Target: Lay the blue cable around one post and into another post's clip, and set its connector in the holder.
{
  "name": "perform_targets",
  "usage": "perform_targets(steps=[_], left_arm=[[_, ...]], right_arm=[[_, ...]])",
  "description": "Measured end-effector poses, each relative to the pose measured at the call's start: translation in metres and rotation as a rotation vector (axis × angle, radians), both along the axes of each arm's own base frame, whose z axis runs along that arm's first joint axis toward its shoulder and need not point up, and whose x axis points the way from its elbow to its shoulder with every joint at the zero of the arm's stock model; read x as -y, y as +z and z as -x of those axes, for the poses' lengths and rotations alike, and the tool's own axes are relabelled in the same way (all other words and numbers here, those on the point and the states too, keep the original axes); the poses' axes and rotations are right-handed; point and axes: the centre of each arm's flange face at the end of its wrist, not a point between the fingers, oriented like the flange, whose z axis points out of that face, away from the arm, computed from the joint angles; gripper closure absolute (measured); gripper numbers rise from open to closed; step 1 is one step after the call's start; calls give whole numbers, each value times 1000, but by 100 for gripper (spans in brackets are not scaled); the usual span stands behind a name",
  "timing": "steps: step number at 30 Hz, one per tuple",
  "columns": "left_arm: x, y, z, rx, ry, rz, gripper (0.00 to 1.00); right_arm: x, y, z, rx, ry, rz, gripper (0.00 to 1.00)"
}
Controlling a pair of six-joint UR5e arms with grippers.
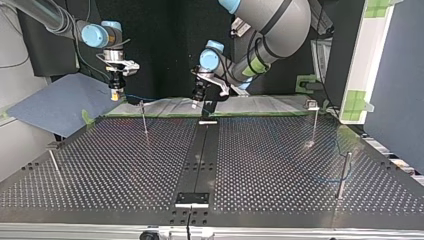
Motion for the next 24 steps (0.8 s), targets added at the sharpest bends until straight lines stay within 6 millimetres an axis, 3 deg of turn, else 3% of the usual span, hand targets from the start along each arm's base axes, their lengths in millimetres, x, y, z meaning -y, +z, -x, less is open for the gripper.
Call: perform_targets(steps=[5,12,19,24], left_arm=[[0,0,0,0,2,0,58],[-1,0,-1,2,4,0,75],[-1,0,-1,0,-3,2,80],[-1,0,-1,-2,0,1,76]], right_arm=[[0,0,0,0,0,-1,100],[0,0,0,0,0,-2,100],[0,0,0,0,0,-3,100],[0,0,0,-1,-1,-5,100]])
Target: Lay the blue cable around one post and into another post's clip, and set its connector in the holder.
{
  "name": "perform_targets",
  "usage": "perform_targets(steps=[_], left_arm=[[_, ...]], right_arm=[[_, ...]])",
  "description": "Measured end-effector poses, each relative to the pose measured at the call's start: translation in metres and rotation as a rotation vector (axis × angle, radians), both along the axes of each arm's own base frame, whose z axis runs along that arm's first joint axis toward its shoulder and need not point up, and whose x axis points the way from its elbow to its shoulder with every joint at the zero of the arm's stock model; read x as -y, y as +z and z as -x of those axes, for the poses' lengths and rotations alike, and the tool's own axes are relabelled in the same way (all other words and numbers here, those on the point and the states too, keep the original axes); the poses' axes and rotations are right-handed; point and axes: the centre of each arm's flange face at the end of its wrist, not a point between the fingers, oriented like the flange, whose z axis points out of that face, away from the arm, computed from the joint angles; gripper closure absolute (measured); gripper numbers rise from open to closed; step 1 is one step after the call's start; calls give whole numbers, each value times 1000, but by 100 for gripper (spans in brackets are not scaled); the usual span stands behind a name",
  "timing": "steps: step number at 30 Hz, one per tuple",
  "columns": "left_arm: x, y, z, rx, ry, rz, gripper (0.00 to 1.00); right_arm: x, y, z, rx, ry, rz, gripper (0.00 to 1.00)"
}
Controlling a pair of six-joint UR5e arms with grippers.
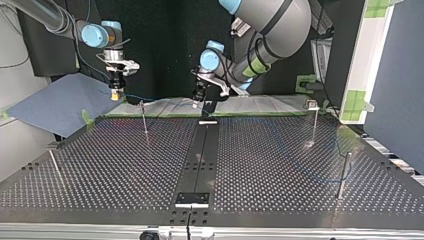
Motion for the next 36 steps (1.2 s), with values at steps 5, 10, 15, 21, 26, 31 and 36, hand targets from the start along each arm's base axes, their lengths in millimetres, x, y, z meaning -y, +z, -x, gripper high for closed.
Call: perform_targets(steps=[5,10,15,21,26,31,36], left_arm=[[0,0,0,0,3,1,81],[1,0,2,-2,1,4,96],[1,0,1,-8,-6,15,96],[3,-1,2,-16,-23,23,100],[5,-1,4,-20,-37,23,100],[9,-1,9,-25,-49,19,100],[16,-1,14,-34,-63,15,100]], right_arm=[[0,0,0,-1,0,-1,100],[0,0,0,-1,0,-1,100],[0,0,0,-1,0,-1,100],[0,0,0,-1,-1,-2,100],[0,0,0,-1,-1,-3,100],[0,-1,2,-1,-5,-5,100],[1,-1,5,-1,-12,-6,100]])
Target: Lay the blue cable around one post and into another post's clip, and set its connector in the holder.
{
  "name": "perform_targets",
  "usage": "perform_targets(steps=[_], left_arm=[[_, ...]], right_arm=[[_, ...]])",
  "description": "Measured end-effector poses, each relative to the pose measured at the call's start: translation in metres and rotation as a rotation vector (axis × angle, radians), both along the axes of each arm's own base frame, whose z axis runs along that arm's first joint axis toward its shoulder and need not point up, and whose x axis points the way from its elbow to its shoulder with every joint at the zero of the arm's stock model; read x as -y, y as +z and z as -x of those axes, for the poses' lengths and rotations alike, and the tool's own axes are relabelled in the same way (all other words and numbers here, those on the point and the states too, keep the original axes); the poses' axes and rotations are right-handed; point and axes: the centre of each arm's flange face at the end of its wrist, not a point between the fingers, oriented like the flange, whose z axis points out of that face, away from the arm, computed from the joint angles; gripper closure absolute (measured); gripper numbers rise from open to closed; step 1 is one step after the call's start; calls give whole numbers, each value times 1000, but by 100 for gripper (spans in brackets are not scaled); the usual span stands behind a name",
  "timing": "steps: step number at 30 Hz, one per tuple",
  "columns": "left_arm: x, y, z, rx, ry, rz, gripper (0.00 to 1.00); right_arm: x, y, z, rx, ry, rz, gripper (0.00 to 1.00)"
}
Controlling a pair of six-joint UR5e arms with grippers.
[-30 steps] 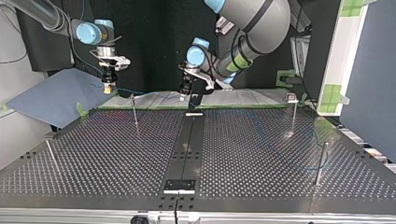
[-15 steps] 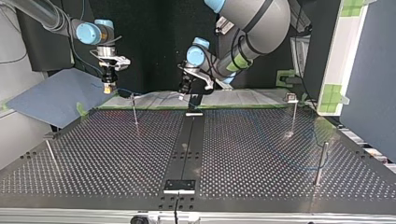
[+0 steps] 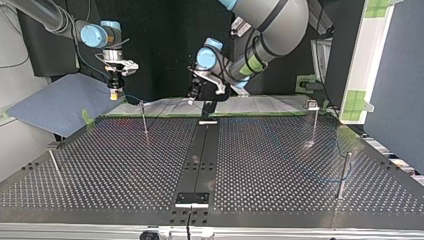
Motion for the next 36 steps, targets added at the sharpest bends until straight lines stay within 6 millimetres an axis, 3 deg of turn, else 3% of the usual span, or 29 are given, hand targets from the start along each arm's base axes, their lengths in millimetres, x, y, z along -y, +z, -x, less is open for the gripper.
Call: perform_targets(steps=[18,36], left_arm=[[45,13,24,-13,-53,46,100],[84,21,61,-22,-107,93,100]], right_arm=[[11,-3,37,-4,-90,-29,100],[12,-6,47,2,-97,-48,100]])
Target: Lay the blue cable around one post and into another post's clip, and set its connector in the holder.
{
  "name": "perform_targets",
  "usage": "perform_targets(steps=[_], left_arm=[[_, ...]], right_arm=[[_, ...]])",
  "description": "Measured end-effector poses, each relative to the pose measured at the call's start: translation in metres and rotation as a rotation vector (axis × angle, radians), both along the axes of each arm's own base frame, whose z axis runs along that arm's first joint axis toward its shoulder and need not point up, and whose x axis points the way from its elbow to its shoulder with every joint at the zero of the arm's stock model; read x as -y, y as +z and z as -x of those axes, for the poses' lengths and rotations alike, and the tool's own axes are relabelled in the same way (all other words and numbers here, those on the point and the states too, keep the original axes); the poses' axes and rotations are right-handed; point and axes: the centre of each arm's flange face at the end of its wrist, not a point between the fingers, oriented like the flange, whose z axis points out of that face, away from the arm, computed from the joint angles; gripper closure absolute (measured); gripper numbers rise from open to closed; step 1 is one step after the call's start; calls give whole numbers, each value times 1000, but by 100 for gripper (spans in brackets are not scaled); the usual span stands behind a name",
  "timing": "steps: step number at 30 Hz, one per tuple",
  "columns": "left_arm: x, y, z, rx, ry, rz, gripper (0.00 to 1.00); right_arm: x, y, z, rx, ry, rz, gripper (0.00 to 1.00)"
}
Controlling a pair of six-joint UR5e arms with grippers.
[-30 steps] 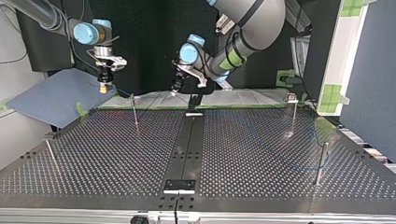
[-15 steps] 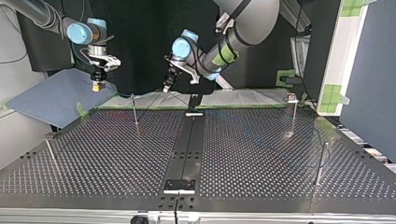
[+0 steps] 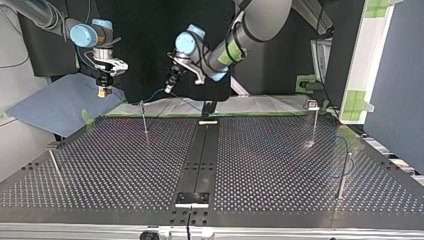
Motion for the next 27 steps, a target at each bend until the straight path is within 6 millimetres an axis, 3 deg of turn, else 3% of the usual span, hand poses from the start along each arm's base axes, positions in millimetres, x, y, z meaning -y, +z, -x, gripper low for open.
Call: perform_targets(steps=[12,21,27], left_arm=[[16,-23,16,-29,-17,-21,100],[18,-24,16,-37,-18,4,100],[17,-24,13,-38,-13,5,100]], right_arm=[[4,-3,19,27,-37,-16,100],[10,-25,33,47,-62,-48,100],[20,-26,39,58,-67,-42,100]])
